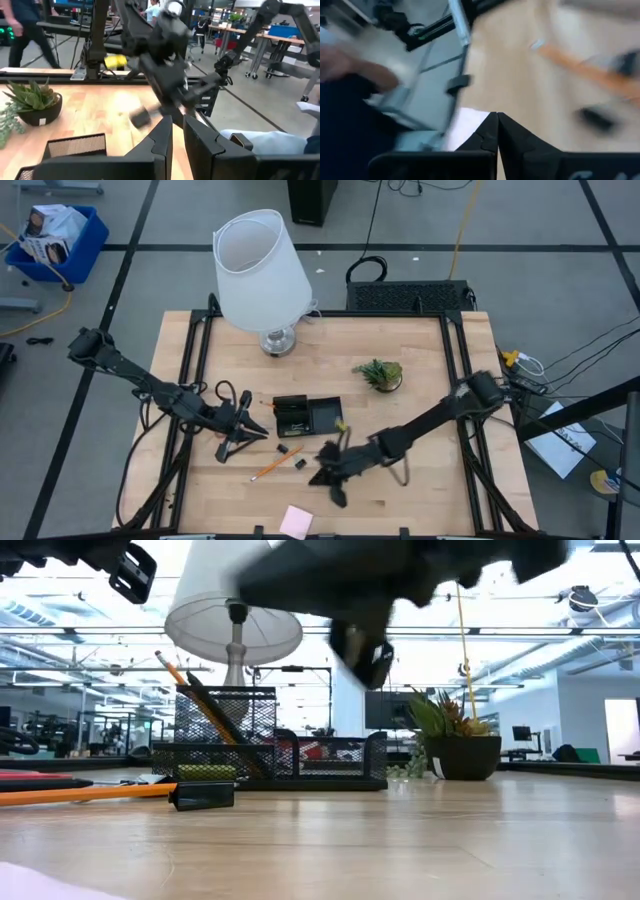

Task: Pick and place office supplies into organizer
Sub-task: Put the pink sticky note into the black desk organizer

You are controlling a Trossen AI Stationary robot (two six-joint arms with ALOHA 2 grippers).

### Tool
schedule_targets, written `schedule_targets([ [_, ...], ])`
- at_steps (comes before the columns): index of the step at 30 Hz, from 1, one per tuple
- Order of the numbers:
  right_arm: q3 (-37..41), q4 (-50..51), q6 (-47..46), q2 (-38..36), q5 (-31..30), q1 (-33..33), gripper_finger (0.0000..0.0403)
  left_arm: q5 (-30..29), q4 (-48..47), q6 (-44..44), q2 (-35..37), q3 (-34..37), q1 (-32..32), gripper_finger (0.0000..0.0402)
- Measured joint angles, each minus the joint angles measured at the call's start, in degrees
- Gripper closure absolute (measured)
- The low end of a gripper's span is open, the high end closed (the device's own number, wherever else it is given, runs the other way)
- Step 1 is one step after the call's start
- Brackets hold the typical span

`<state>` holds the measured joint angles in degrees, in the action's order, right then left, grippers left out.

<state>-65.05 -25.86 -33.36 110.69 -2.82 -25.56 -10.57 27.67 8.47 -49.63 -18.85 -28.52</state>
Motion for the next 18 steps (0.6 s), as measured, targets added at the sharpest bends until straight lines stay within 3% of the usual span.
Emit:
schedule_targets([
  [3,9.09,-7.35,11.75,-7.98,-3.13,0.17,0.0403,0.0,-0.44,0.78,0.0,0.0,-0.02,0.0353],
  [8,24.69,-25.9,25.53,-20.21,-0.52,2.2,0.0403,-0.11,-0.5,1.09,0.0,0.0,0.06,0.0353],
  [12,34.92,-33.21,28.24,-28.23,3.02,4.63,0.0403,-1.72,-0.51,0.83,0.0,0.0,0.11,0.0353],
  [18,46.06,-31.76,28.3,-40.23,3.06,8.58,0.0403,-3.45,-0.53,0.98,0.0,0.0,0.15,0.0353],
])
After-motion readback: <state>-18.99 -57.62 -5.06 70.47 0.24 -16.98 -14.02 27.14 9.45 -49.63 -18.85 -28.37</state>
